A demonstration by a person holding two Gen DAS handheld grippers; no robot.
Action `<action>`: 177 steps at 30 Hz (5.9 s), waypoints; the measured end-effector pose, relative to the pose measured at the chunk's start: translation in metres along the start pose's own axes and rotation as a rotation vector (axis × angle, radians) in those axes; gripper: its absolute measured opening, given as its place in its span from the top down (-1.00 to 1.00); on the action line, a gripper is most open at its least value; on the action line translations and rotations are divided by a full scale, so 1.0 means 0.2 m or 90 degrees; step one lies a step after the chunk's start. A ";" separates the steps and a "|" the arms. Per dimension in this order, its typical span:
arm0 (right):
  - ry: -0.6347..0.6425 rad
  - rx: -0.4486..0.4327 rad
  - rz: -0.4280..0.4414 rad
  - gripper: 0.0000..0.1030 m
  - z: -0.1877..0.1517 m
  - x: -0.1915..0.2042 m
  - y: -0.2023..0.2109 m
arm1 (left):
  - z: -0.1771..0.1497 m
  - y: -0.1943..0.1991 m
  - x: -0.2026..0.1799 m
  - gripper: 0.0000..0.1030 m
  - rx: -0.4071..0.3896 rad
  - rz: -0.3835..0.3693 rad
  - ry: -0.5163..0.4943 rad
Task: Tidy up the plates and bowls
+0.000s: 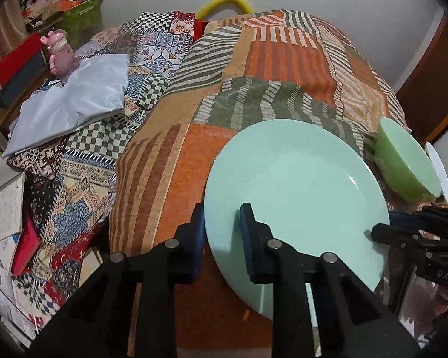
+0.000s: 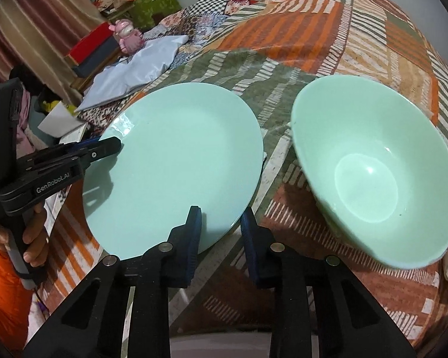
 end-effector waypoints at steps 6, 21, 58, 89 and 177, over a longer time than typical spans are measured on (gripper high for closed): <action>0.045 0.018 0.008 0.52 -0.07 0.08 0.00 | -0.19 0.10 0.04 0.57 0.005 0.002 0.007; 0.043 0.034 0.036 0.50 -0.09 0.16 -0.04 | -0.42 0.19 0.09 0.56 0.009 0.005 0.009; 0.015 -0.085 0.020 0.47 -0.25 0.10 0.31 | -0.46 0.53 -0.22 0.54 -0.086 -0.012 -0.035; -0.073 -0.133 -0.008 0.47 -0.71 -0.23 0.54 | -0.66 0.53 -0.79 0.54 -0.072 -0.063 -0.103; -0.270 -0.272 -0.145 -0.21 -1.16 -0.97 0.89 | -0.58 0.35 -1.78 -0.42 -0.042 -0.079 -0.252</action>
Point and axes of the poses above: each gripper's, at about its wrist camera, not at the fingertips, and y roughly against the way its jaws point, x to its left, z to its top, the point moved 7 cm from there along -y, roughly the way its jaws point, and after that the axes turned 9 degrees about x, right-handed, at the moved point
